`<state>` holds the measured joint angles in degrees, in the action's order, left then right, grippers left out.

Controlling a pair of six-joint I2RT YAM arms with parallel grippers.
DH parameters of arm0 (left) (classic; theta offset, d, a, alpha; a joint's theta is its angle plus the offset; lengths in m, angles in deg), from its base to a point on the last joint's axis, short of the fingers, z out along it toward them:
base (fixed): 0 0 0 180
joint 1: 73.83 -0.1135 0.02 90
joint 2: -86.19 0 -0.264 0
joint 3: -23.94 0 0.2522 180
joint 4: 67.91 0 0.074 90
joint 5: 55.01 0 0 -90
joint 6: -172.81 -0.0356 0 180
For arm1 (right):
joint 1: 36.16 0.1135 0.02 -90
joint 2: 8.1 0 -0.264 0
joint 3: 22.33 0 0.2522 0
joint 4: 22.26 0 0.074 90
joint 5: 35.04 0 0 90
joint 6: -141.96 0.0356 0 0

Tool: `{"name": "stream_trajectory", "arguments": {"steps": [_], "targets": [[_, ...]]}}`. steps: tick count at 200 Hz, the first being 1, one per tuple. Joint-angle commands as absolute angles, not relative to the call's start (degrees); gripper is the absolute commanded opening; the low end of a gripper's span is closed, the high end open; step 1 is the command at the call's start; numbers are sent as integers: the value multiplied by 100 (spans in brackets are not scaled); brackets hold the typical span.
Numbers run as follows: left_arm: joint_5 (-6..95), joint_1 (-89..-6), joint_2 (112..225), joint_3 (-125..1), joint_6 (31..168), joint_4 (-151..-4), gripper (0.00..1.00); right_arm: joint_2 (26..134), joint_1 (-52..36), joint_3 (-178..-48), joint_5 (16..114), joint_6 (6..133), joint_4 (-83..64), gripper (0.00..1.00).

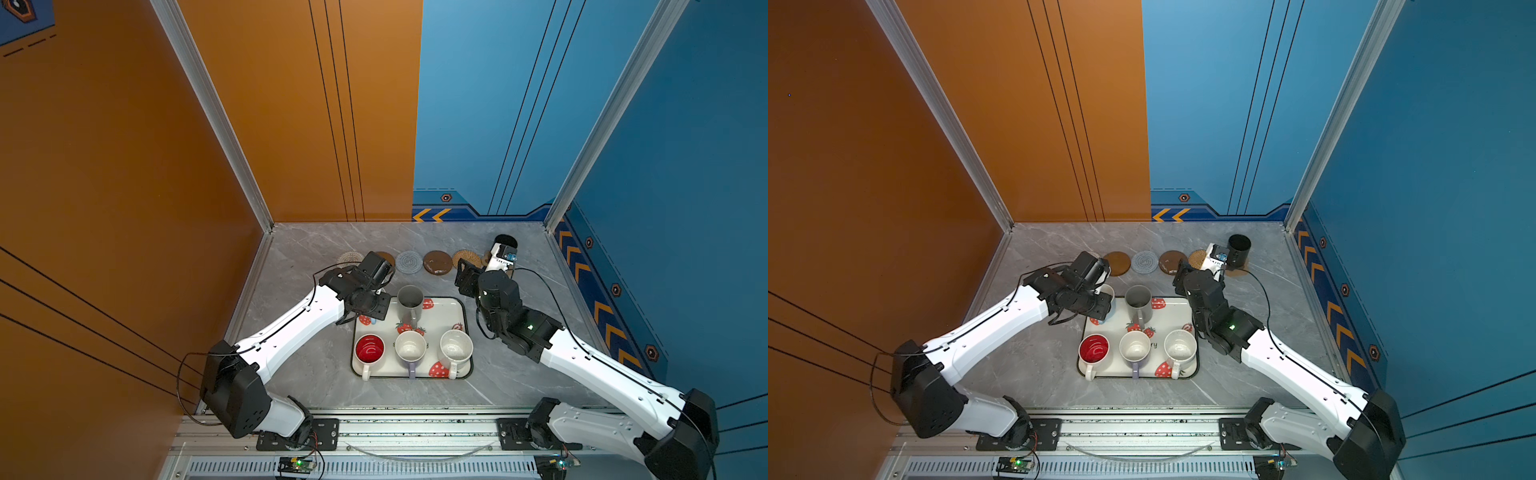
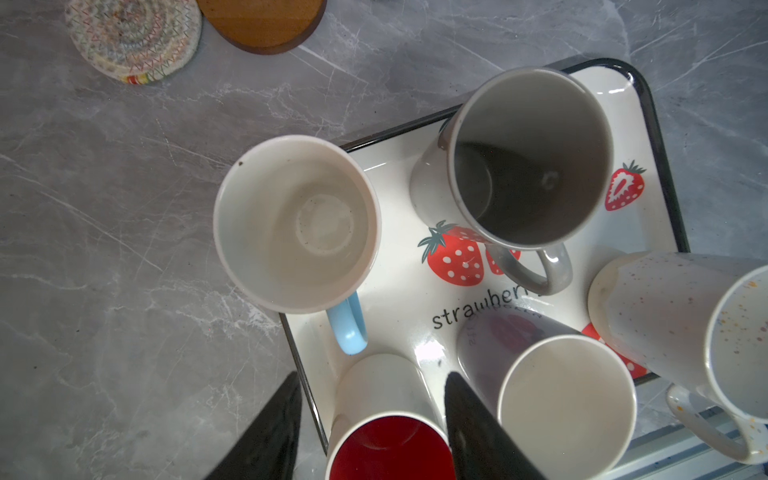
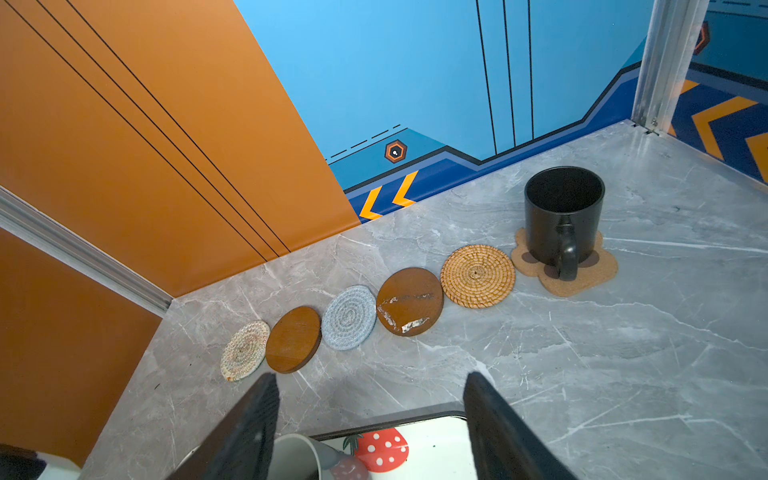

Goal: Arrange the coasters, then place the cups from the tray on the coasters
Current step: 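Lower the left gripper into the blue-handled white mug's opening and grip it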

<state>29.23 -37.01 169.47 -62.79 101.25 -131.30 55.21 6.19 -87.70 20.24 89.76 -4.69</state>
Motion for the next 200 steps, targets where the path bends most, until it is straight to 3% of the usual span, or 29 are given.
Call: {"name": "stream_trajectory", "arguments": {"steps": [1, 200], "targets": [[2749, -3647, 17090, -6273, 10197, -13318, 56, 5387, 594, -8673, 2011, 9081, -582, 69], [2936, -4004, 18171, -6209, 10154, -13240, 47, 5524, 462, -8620, 2128, 9155, -664, 70]]}}
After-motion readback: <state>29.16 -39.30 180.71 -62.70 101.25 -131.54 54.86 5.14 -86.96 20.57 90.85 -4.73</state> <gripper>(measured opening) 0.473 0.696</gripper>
